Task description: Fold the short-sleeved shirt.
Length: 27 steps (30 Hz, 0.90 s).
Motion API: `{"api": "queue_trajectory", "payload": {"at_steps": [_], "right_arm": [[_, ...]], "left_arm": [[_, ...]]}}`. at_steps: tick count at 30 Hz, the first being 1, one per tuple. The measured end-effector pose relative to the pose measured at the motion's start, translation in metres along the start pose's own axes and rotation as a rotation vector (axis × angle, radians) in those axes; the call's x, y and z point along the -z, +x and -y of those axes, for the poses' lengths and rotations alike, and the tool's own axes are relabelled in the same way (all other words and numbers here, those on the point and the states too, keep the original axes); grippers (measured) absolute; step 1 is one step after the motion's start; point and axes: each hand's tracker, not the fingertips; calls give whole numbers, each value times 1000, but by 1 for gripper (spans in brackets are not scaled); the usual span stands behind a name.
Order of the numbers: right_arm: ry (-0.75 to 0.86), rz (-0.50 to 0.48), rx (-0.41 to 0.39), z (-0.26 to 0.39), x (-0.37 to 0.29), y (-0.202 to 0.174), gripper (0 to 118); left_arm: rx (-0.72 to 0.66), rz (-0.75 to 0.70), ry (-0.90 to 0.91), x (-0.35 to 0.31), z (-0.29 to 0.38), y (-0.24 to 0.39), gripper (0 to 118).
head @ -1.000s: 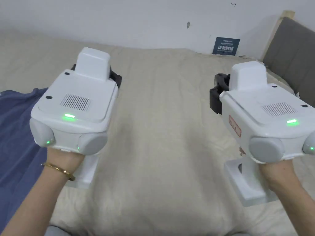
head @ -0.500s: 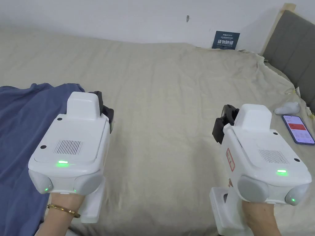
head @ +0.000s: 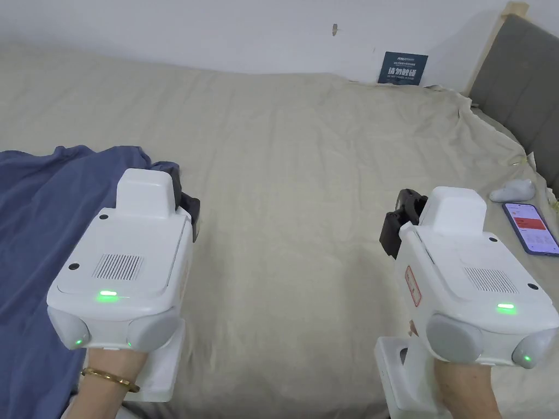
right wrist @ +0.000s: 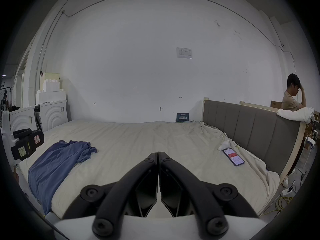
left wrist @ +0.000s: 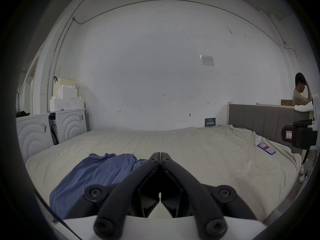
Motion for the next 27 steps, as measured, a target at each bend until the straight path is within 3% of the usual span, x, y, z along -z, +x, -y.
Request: {"api": "queue_trajectory", "payload": {"at_steps": [27], "right_arm": [[10, -24, -23, -6, -3, 1, 0]], "left_arm": [[29, 18, 16, -5, -5, 6, 0]]}}
